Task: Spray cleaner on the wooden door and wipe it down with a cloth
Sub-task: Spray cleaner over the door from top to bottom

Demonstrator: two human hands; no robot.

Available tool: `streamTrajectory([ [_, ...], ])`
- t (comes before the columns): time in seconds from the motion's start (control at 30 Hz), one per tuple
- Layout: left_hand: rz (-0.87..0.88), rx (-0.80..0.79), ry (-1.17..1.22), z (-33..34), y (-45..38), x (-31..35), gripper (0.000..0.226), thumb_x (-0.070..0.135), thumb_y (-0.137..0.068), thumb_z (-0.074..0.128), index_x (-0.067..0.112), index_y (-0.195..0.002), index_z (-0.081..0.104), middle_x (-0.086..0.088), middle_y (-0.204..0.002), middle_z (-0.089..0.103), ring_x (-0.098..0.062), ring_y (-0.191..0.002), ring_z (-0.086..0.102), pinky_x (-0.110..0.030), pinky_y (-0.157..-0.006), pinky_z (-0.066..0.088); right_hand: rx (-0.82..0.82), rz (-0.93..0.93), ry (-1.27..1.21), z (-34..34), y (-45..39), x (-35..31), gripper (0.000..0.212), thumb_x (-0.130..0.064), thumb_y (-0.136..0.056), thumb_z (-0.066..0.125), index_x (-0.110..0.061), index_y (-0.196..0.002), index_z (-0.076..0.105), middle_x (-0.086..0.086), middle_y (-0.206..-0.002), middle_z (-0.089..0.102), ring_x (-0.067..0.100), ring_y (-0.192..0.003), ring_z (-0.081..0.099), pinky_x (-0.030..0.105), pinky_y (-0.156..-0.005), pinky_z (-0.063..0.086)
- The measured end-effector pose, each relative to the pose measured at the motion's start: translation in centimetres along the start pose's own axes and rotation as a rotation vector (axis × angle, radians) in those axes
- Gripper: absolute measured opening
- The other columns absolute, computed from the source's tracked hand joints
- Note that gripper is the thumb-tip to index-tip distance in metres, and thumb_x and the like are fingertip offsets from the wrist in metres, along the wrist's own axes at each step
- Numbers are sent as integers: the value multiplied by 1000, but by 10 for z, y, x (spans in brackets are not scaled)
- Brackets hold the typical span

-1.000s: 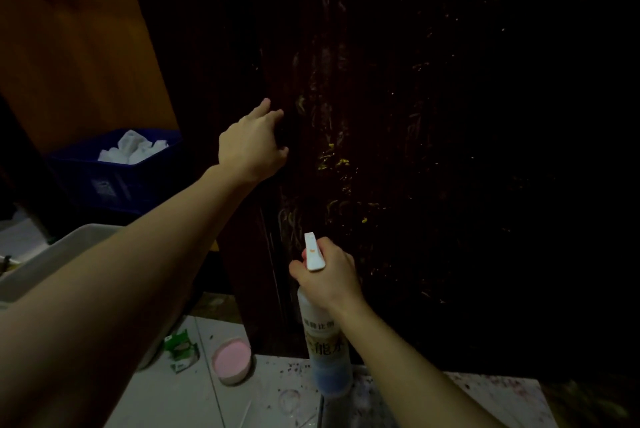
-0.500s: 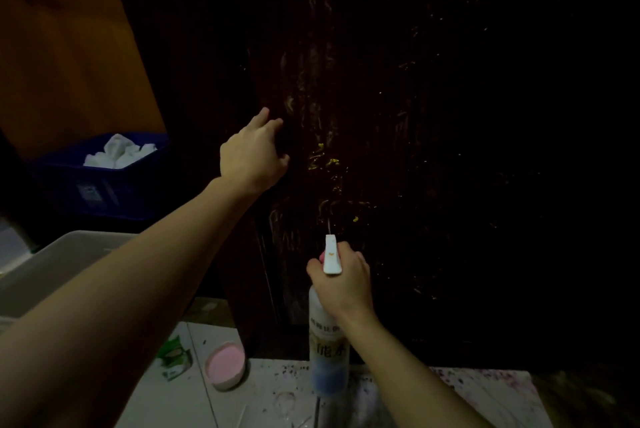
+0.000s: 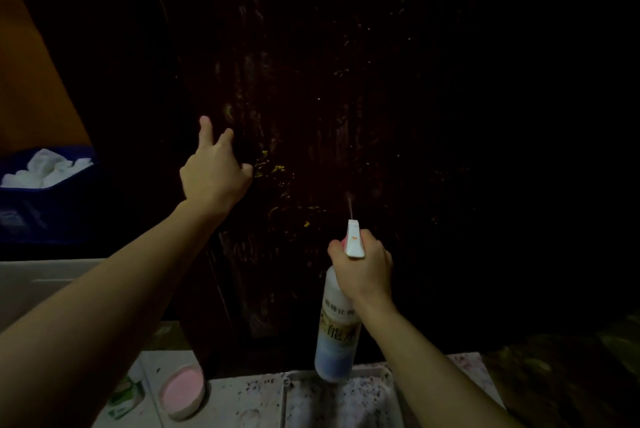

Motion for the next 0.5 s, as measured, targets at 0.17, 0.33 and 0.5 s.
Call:
streamTrajectory([
  [0.17, -31, -7, 28, 6, 2, 5, 70, 30, -87, 64, 16, -148, 32, -8, -161, 2, -44, -120, 50, -54, -94, 44, 101, 65, -45, -34, -15, 6, 33, -57, -68, 58, -25, -76, 54, -3, -80, 60, 21, -83, 60, 47, -80, 54],
  [0.33, -46, 1, 26, 9, 2, 10, 68, 29, -87, 64, 13, -146, 33, -9, -161, 0, -49, -113, 52, -54, -88, 46, 180, 38, 53, -63, -27, 8, 20, -40, -78, 64, -21, -77, 57, -11, -74, 56, 21, -88, 58, 48, -91, 47],
  [0.5, -45, 2, 25, 9, 2, 13, 65, 28, -87, 63, 9, -143, 36, -14, -160, 0, -51, -108, 53, -54, -84, 47, 275, 60, 34, -83, -34, 11, 19, -39, -80, 63, -21, -76, 56, -11, -72, 57, 22, -86, 59, 49, -92, 46],
])
Point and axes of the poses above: each hand's wrist, its own y-axis away from the middle knuckle, its own z-axis out of the palm, x = y × z, the point moved 4 cm from there along -y, towards the middle knuckle
